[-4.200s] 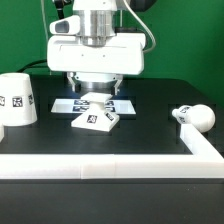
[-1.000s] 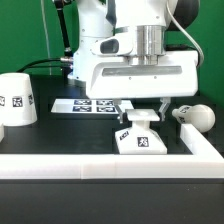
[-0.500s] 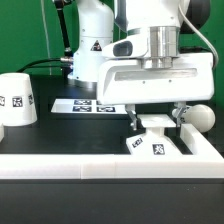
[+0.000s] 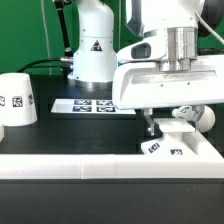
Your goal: Assemble lamp
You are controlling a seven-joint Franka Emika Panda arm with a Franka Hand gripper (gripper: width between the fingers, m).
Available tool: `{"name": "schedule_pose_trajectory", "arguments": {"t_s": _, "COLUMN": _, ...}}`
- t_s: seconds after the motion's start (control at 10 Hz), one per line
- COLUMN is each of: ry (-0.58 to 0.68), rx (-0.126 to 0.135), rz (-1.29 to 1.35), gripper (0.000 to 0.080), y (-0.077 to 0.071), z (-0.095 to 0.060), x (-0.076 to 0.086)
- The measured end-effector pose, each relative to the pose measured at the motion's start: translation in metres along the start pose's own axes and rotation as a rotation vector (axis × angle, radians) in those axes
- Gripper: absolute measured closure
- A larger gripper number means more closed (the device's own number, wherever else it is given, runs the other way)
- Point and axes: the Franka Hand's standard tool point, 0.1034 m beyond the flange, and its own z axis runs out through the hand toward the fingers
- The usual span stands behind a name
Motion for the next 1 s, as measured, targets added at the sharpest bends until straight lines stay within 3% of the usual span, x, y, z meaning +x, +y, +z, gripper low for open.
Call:
{"name": "schedule_pose_trajectory", "arguments": {"t_s": 0.6, "ry": -0.028, "rx": 0.004, "rz": 0.002, "gripper": 0.0262, "y": 0.0007, "z": 0.0002, "x": 0.0073}}
{"name": "schedule_pose_trajectory", "arguments": {"t_s": 0.7, "ry": -0.028, "rx": 0.004, "rz": 0.001, "gripper": 0.0164, "y": 0.0007, "z": 0.0004, "x": 0.0072}}
{"name": "schedule_pose_trajectory", "arguments": {"t_s": 0.8, "ry": -0.028, "rx": 0.004, "rz": 0.001, "gripper": 0.0120, "y": 0.0007, "z": 0.0005, "x": 0.0071}}
{"name": "schedule_pose_trajectory", "arguments": {"t_s": 1.0, "ry": -0.028, "rx": 0.004, "rz": 0.001, "gripper": 0.0104, "y": 0.0007, "z": 0.0005, "x": 0.0070}}
